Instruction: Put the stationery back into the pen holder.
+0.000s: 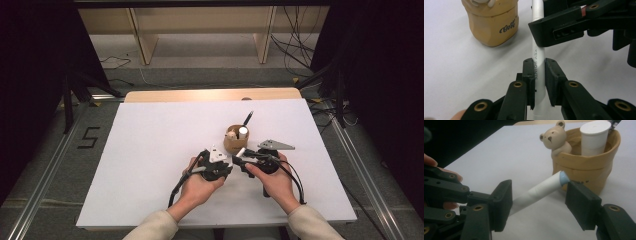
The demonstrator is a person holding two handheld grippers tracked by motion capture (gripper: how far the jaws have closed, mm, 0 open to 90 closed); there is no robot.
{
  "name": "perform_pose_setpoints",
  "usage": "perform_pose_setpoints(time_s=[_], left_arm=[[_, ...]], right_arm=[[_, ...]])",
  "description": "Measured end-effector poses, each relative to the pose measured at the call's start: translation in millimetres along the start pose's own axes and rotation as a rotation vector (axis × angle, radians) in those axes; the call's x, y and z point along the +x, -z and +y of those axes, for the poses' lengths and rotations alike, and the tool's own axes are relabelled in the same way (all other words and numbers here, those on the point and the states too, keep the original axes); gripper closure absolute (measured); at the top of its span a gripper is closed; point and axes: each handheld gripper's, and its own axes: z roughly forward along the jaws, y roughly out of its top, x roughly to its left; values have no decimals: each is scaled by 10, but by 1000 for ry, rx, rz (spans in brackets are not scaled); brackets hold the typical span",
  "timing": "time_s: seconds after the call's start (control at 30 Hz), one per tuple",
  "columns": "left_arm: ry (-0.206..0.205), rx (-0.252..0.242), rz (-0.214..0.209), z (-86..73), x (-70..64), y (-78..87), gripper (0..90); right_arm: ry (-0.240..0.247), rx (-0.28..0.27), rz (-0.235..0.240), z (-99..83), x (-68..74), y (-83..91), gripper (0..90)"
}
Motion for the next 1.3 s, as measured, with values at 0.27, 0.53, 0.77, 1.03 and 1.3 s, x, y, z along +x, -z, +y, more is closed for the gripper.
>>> perform_pose_setpoints(time_s=[0.27, 0.53, 0.77, 1.03, 1.3], left_arm=[[9, -19, -5, 8, -2, 6, 788], [13, -20, -1, 8, -1, 4, 788], [25, -55, -10, 42, -7, 41, 787], [18, -98, -12, 66, -11, 66, 785], [-26, -111, -6, 45, 37, 101, 674]], right_arm=[[-42, -9, 39, -10, 6, -17, 475], [-62, -25, 84, -3, -14, -5, 585], [-94, -85, 156, 43, 5, 58, 735], [-52, -124, 169, 99, 82, 113, 784], [3, -149, 127, 145, 98, 160, 785]])
